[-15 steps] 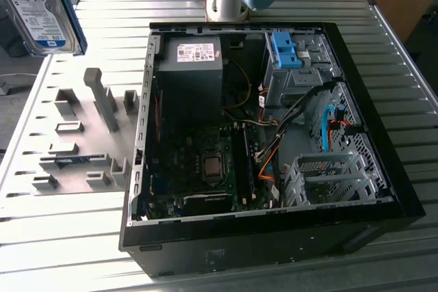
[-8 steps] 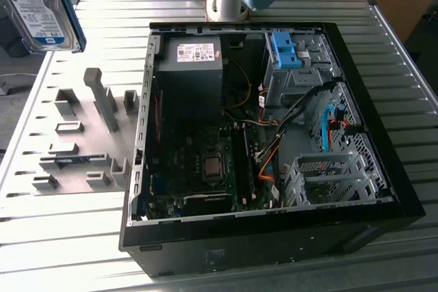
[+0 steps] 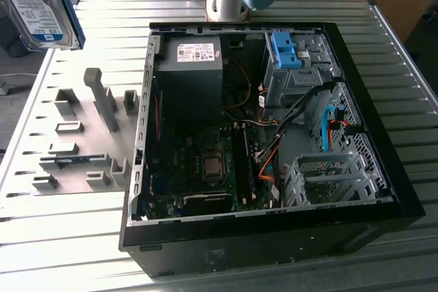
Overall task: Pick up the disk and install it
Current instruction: 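Pick up the disk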
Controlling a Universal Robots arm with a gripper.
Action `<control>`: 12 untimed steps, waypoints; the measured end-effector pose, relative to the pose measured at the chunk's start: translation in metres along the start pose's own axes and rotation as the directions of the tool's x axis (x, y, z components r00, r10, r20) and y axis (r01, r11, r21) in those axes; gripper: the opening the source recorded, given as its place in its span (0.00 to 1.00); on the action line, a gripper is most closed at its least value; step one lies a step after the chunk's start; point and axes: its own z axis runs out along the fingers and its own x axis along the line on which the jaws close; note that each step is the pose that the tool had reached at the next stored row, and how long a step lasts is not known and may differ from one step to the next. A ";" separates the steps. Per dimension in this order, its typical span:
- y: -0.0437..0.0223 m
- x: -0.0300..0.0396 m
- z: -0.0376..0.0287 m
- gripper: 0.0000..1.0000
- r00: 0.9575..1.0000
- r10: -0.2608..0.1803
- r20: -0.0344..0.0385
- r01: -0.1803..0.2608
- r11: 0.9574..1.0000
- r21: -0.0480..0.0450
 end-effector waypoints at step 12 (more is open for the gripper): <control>0.0000 -0.0001 -0.0093 0.36 1.000 0.000 0.000 0.000 1.000 0.000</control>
